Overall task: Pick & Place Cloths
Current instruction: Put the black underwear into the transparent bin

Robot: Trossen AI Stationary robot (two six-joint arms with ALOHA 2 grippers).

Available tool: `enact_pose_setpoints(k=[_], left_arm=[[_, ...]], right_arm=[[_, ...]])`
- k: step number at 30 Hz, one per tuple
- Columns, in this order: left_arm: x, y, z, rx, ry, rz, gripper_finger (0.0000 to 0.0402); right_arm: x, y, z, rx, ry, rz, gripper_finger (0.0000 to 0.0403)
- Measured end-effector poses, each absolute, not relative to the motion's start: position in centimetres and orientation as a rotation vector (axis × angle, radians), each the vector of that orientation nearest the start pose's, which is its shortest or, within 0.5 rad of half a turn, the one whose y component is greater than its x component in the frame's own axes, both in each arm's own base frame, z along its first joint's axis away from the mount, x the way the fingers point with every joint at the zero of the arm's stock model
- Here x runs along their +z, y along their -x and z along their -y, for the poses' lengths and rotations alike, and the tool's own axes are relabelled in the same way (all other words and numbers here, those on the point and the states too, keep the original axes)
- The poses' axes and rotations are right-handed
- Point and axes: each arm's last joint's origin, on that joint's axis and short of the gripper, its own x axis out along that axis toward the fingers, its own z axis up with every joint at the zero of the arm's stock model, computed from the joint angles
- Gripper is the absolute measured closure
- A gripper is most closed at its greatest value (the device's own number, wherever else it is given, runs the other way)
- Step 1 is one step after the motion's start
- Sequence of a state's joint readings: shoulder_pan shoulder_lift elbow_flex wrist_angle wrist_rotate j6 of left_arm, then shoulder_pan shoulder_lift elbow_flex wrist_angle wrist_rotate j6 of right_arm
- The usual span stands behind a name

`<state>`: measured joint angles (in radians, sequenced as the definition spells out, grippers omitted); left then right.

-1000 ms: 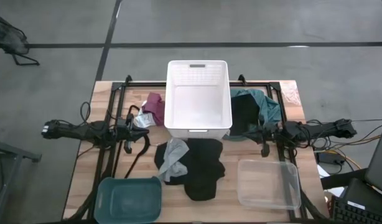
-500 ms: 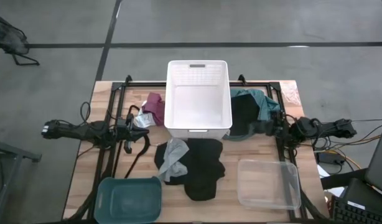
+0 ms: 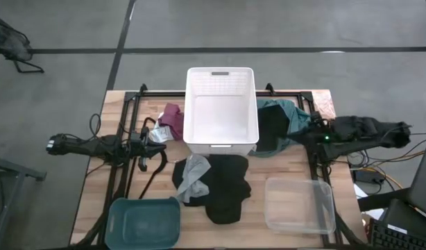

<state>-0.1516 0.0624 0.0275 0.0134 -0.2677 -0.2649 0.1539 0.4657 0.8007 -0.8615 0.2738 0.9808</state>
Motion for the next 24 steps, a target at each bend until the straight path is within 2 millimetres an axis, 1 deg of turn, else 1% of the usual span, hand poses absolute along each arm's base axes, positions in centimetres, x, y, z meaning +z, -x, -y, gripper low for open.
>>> enact_pose_setpoints(k=[3, 6, 11, 15, 19, 21, 24], left_arm=[[16.9, -9.9, 0.7, 0.119, 0.260, -0.006, 0.0374], [16.9, -9.9, 0.7, 0.119, 0.260, -0.005, 0.0374], [16.9, -9.9, 0.7, 0.118, 0.260, -0.006, 0.0374], [16.9, -9.9, 0.7, 0.118, 0.260, -0.005, 0.0374], [16.9, -9.9, 0.7, 0.119, 0.260, -0.006, 0.0374], [16.9, -9.9, 0.7, 0.118, 0.260, -0.005, 0.0374], [16.9, -9.9, 0.7, 0.119, 0.260, -0.005, 0.0374]], right_arm=[[31.8, -8.3, -0.4, -0.507, -0.793, -0.610, 0.0366], [32.1, -9.3, -0.4, -0.636, -0.763, -0.712, 0.0325], [31.9, -11.3, 0.0, -0.752, -0.621, -0.823, 0.0235], [31.0, -13.0, 1.0, -0.777, -0.484, -0.929, 0.0175], [29.5, -13.9, 2.4, -0.793, -0.441, -1.022, 0.0146], [29.0, -14.2, 2.9, -0.763, -0.392, -1.052, 0.0142], [28.3, -14.7, 3.8, -0.732, -0.334, -1.051, 0.0142]])
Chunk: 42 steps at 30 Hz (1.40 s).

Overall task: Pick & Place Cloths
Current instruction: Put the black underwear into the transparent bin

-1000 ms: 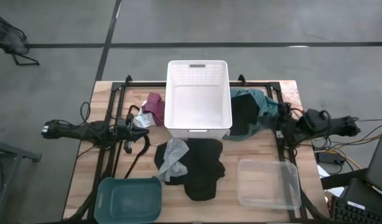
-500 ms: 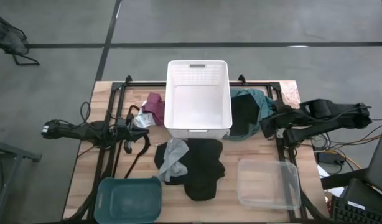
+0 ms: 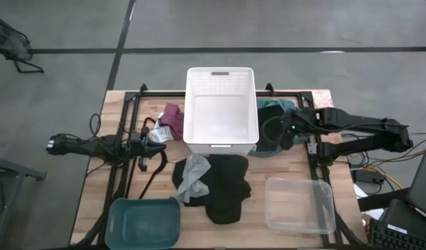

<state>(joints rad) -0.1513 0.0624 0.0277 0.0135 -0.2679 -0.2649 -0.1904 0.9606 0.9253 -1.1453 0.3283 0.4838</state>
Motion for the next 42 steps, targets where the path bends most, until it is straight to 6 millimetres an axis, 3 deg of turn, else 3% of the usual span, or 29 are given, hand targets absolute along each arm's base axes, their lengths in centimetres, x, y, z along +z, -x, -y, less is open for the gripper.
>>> enact_pose_setpoints(k=[15, 19, 24, 26, 32, 42], left_arm=[[16.9, -9.9, 0.7, 0.118, 0.260, -0.005, 0.0374], [16.9, -9.9, 0.7, 0.119, 0.260, -0.006, 0.0374], [16.9, -9.9, 0.7, 0.118, 0.260, -0.005, 0.0374], [16.9, -9.9, 0.7, 0.118, 0.260, -0.006, 0.0374], [16.9, -9.9, 0.7, 0.119, 0.260, -0.005, 0.0374], [16.9, -9.9, 0.7, 0.118, 0.260, -0.006, 0.0374]], right_arm=[[22.9, -15.8, 8.1, -0.754, -0.365, -1.169, 0.0194], [22.5, -16.1, 8.4, -0.745, -0.383, -1.192, 0.0251], [22.4, -16.4, 8.5, -0.743, -0.408, -1.175, 0.0372], [22.6, -16.3, 8.4, -0.758, -0.429, -1.154, 0.0381], [25.5, -15.3, 7.9, -0.779, -0.495, -1.046, 0.0389], [35.3, -12.7, 6.5, -0.720, -0.550, -0.757, 0.0389]])
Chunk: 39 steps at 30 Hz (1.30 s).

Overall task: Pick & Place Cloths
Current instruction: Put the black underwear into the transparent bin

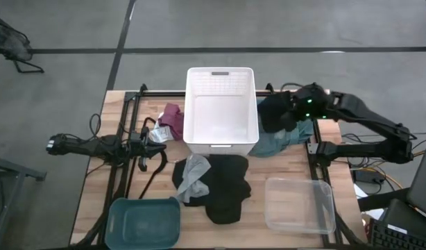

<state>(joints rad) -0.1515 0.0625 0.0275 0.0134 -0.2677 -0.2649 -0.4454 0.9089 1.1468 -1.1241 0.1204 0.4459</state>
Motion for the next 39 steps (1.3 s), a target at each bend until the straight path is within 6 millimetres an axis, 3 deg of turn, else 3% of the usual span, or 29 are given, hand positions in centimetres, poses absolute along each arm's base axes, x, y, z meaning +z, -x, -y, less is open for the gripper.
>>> enact_pose_setpoints(k=[7, 12, 18, 24, 29, 39], left_arm=[[16.9, -9.9, 0.7, 0.119, 0.260, -0.005, 0.0374], [16.9, -9.9, 0.7, 0.118, 0.260, -0.006, 0.0374], [16.9, -9.9, 0.7, 0.119, 0.260, -0.006, 0.0374], [16.9, -9.9, 0.7, 0.119, 0.260, -0.006, 0.0374], [16.9, -9.9, 0.7, 0.119, 0.260, -0.005, 0.0374], [16.9, -9.9, 0.7, 0.118, 0.260, -0.006, 0.0374]], right_arm=[[40.6, -9.7, 4.6, -0.592, -0.638, -0.788, 0.0390], [43.7, -7.8, 2.7, -0.304, -0.780, -0.748, 0.0390], [45.9, -6.7, 0.9, 0.038, -1.118, -0.743, 0.0390], [46.4, -5.1, -0.4, 0.115, -1.361, -0.810, 0.0390], [45.6, -4.6, -0.9, 0.104, -1.434, -0.930, 0.0390], [43.0, -10.6, -1.4, 0.244, -1.183, -1.193, 0.0390]])
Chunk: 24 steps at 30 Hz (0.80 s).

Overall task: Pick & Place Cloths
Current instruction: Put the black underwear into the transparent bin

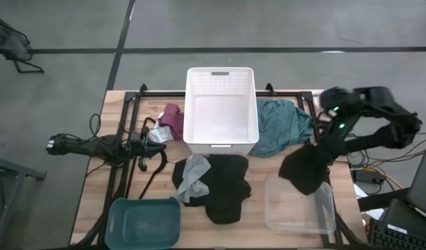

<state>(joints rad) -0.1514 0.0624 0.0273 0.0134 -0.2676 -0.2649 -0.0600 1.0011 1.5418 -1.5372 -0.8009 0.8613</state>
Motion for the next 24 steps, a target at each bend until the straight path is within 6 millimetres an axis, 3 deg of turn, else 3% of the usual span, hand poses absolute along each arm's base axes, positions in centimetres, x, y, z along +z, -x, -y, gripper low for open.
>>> enact_pose_setpoints(k=[6, 12, 24], left_arm=[[16.9, -9.9, 0.7, 0.118, 0.260, -0.006, 0.0374], [16.9, -9.9, 0.7, 0.118, 0.260, -0.005, 0.0374], [16.9, -9.9, 0.7, 0.118, 0.260, -0.006, 0.0374]], right_arm=[[41.3, -13.5, -3.9, 0.319, -0.982, -1.374, 0.0390], [38.7, -15.9, -6.9, 0.326, -0.888, -1.576, 0.0390], [33.0, -18.4, -11.6, 0.383, -0.679, -1.756, 0.0390]])
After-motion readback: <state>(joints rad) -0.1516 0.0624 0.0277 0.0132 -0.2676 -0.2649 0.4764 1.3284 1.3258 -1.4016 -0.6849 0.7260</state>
